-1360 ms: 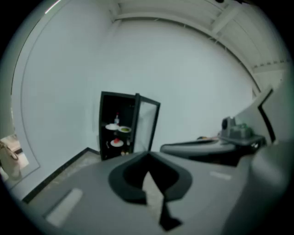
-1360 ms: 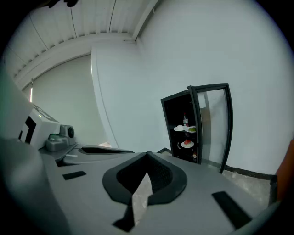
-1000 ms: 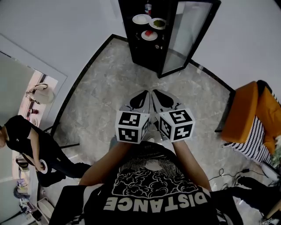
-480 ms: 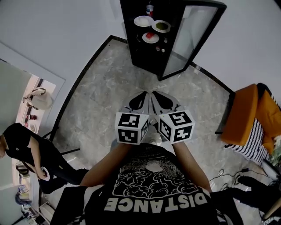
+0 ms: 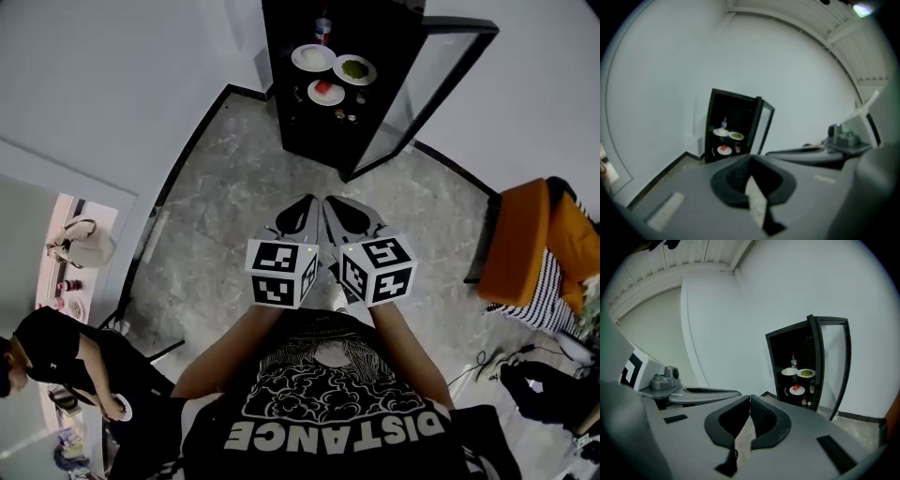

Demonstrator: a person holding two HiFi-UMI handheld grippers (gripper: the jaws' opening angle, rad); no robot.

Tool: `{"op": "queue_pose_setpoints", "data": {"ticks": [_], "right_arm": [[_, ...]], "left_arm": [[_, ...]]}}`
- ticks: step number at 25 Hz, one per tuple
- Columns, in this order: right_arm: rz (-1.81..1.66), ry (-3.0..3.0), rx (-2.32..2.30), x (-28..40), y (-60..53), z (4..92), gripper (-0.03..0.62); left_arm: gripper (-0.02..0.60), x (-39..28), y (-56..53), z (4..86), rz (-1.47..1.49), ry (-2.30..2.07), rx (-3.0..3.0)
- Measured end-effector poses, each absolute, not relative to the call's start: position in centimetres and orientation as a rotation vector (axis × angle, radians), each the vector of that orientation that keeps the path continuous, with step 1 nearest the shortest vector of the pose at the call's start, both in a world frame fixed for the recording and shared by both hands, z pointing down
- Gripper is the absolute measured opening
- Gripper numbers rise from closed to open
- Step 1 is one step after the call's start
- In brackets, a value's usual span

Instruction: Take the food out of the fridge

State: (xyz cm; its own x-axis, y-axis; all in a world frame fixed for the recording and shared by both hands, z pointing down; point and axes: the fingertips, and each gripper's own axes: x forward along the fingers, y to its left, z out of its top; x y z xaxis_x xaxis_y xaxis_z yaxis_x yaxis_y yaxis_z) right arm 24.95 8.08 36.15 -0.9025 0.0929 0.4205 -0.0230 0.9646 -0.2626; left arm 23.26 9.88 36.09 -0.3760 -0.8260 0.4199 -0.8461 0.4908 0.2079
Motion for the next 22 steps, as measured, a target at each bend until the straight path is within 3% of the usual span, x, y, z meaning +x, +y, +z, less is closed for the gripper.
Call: {"op": "queue_pose_setpoints", "data": {"ticks": [10, 22], "right_arm": [[0.368, -2.656, 0.038, 17.8, 10.5, 35.8, 0.002], [0.393, -2.642, 0.082, 13.4, 10.7, 36.5, 0.002]], "left_arm": [[0.0, 15.9, 12.4, 35.7, 0.032, -2.215, 1.456], [0.0, 11.7, 13.2, 36.4, 0.015, -2.184, 1.483]]}}
